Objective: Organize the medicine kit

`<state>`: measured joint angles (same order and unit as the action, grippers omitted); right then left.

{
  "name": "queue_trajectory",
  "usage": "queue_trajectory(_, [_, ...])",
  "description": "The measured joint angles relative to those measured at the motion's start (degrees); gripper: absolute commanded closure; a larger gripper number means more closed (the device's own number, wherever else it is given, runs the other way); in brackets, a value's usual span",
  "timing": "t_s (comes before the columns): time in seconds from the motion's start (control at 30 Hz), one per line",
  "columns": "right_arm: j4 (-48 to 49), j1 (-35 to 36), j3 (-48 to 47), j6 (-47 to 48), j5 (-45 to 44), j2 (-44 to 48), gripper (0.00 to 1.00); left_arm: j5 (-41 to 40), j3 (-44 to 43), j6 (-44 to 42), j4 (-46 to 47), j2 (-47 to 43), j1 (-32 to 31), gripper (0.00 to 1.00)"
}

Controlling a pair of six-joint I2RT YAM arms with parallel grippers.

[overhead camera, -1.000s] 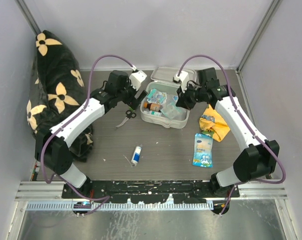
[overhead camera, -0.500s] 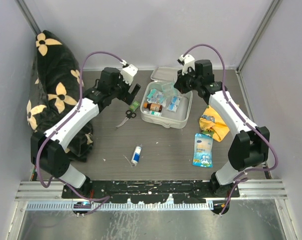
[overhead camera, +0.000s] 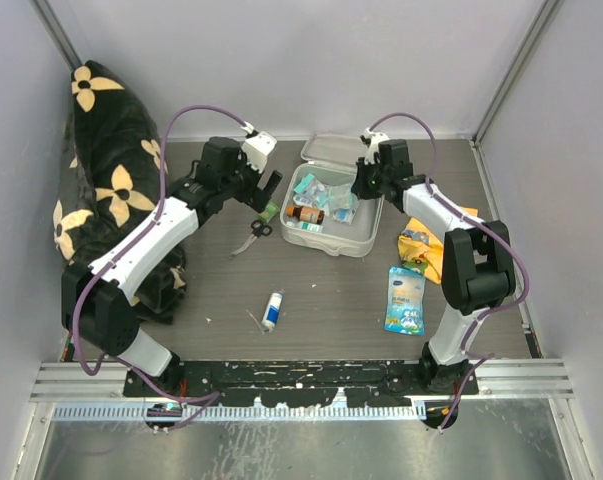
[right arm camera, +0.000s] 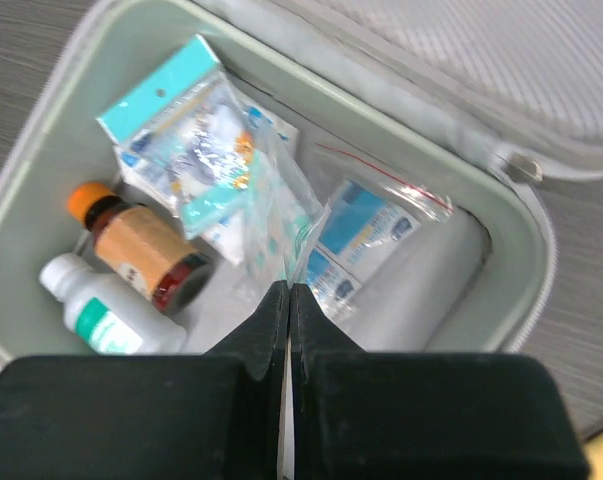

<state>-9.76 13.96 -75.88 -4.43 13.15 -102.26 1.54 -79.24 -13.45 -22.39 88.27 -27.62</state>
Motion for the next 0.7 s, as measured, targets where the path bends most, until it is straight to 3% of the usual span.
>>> queue_trajectory(0.7, [1.03, -3.80, 2.34, 1.25, -7.02, -2.36, 0.96, 0.87, 0.00, 0.59, 0.04, -0.02, 0.00, 0.02])
